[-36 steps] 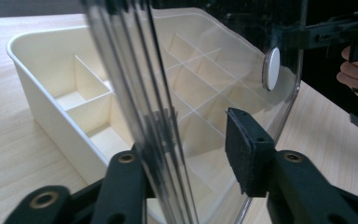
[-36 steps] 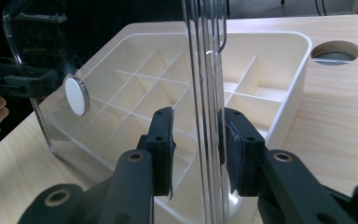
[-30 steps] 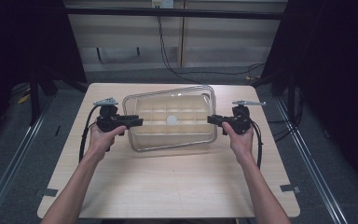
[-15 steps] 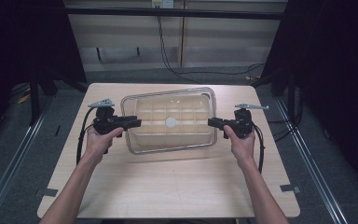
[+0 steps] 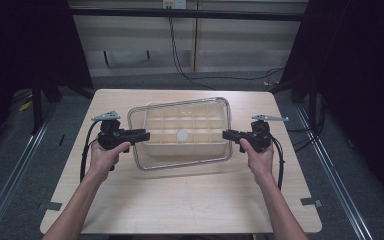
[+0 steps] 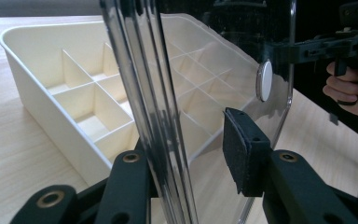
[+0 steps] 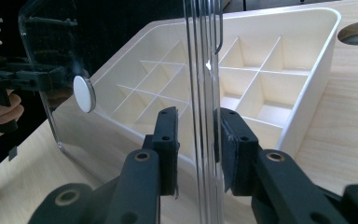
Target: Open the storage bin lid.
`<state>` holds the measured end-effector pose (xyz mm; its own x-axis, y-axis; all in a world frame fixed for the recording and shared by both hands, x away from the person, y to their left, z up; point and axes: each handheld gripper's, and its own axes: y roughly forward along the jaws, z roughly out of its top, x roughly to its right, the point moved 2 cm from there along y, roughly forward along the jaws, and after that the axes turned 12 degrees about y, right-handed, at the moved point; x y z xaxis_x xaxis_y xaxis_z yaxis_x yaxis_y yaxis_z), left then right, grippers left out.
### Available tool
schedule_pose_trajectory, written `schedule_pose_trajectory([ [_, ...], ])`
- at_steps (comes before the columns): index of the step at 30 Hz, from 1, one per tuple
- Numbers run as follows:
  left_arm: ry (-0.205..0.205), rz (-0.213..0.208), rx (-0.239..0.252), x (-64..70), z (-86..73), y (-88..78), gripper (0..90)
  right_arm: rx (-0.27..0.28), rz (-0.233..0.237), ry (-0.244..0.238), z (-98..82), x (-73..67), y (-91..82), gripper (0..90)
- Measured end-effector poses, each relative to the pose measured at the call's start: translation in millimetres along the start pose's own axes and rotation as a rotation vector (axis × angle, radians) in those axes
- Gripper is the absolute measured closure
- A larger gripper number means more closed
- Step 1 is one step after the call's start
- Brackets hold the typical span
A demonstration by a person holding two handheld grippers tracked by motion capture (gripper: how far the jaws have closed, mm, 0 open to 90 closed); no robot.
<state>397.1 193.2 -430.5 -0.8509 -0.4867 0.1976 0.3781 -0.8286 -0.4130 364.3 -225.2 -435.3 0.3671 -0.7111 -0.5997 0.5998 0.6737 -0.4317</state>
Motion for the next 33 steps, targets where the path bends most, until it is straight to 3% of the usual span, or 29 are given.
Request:
schedule_pose_trajectory([
  [16, 0.007, -0.013, -0.015, 12.6, -4.5, -13.2, 65.2, -0.016, 0.005, -0.029, -8.9, -11.7, -7.9, 70.3],
  [22, 0.024, 0.0, -0.034, 18.3, -6.2, -15.9, 65.2, -0.032, 0.003, -0.037, -17.6, -11.2, -7.8, 70.2],
  [33, 0.049, 0.019, -0.018, 34.2, -9.1, -21.6, 64.3, -0.032, 0.02, -0.031, -26.2, -15.7, -18.4, 70.2],
])
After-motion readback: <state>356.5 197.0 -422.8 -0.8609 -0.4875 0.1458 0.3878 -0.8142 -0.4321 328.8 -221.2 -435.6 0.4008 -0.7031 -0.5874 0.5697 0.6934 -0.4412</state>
